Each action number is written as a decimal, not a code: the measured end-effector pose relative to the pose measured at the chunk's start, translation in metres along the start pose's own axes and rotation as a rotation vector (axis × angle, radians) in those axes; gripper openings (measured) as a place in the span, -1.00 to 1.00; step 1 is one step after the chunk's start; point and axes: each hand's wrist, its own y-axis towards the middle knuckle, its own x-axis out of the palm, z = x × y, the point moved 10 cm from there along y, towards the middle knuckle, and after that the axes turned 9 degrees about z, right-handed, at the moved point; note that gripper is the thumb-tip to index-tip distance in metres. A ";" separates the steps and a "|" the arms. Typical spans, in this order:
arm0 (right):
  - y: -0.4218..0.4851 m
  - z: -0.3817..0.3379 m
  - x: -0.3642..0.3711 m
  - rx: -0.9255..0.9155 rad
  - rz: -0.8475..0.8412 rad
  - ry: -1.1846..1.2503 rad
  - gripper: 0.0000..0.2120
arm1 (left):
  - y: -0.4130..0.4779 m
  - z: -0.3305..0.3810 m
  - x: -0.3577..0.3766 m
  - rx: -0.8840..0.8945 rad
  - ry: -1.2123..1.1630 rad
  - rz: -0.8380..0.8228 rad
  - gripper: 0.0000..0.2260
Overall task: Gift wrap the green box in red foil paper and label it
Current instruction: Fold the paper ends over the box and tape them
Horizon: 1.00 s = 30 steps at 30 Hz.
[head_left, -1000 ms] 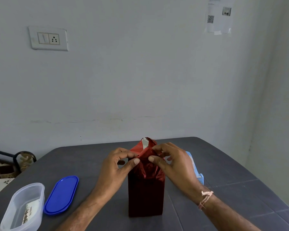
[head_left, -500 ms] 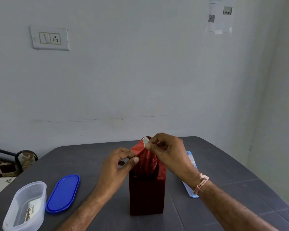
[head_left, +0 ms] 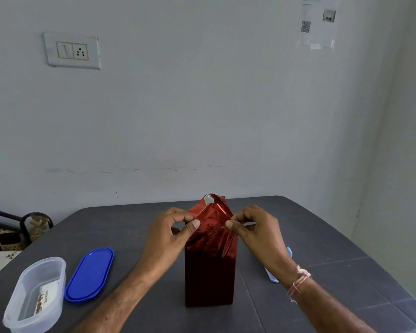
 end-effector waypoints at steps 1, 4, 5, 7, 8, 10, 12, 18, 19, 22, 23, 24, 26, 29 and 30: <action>0.002 -0.001 0.002 -0.003 -0.006 -0.009 -0.87 | 0.001 -0.002 0.001 -0.003 0.009 -0.005 -0.90; 0.006 -0.001 0.003 0.011 -0.023 -0.016 -0.88 | 0.010 -0.009 0.003 -0.029 0.022 -0.036 -0.87; 0.007 0.000 0.004 0.020 -0.027 -0.017 -0.89 | 0.013 -0.012 0.004 -0.044 0.019 -0.051 -0.89; 0.009 0.000 0.004 0.036 -0.034 -0.023 -0.89 | 0.017 -0.015 0.007 -0.076 -0.014 -0.078 -0.93; 0.009 0.000 0.004 0.046 -0.038 -0.022 -0.90 | 0.017 -0.016 0.007 -0.100 -0.037 -0.078 -0.95; 0.011 -0.001 0.005 0.062 -0.040 -0.013 -0.90 | 0.018 -0.018 0.008 -0.133 -0.073 -0.064 -0.96; 0.012 -0.003 0.006 0.068 -0.037 -0.011 -0.89 | 0.019 -0.020 0.011 -0.151 -0.087 -0.074 -0.94; 0.015 0.000 0.009 0.113 -0.062 0.009 -0.86 | 0.023 -0.027 0.024 -0.303 -0.213 -0.216 -0.79; 0.015 0.001 0.009 0.119 -0.071 0.005 -0.86 | 0.022 -0.027 0.024 -0.313 -0.218 -0.218 -0.77; 0.014 0.001 0.009 0.124 -0.087 -0.004 -0.86 | 0.018 -0.031 0.023 -0.343 -0.226 -0.204 -0.70; 0.013 0.002 0.009 0.126 -0.091 -0.007 -0.87 | 0.016 -0.033 0.024 -0.355 -0.235 -0.206 -0.68; 0.013 0.002 0.010 0.127 -0.097 -0.014 -0.87 | 0.014 -0.036 0.024 -0.368 -0.242 -0.207 -0.66; 0.011 0.003 0.010 0.129 -0.110 -0.024 -0.88 | 0.010 -0.038 0.025 -0.384 -0.250 -0.214 -0.59; 0.011 0.003 0.012 0.148 -0.126 -0.012 -0.92 | 0.009 -0.036 0.026 -0.396 -0.257 -0.223 -0.59; 0.012 0.003 0.013 0.161 -0.134 -0.004 -0.94 | 0.009 -0.034 0.027 -0.396 -0.260 -0.230 -0.59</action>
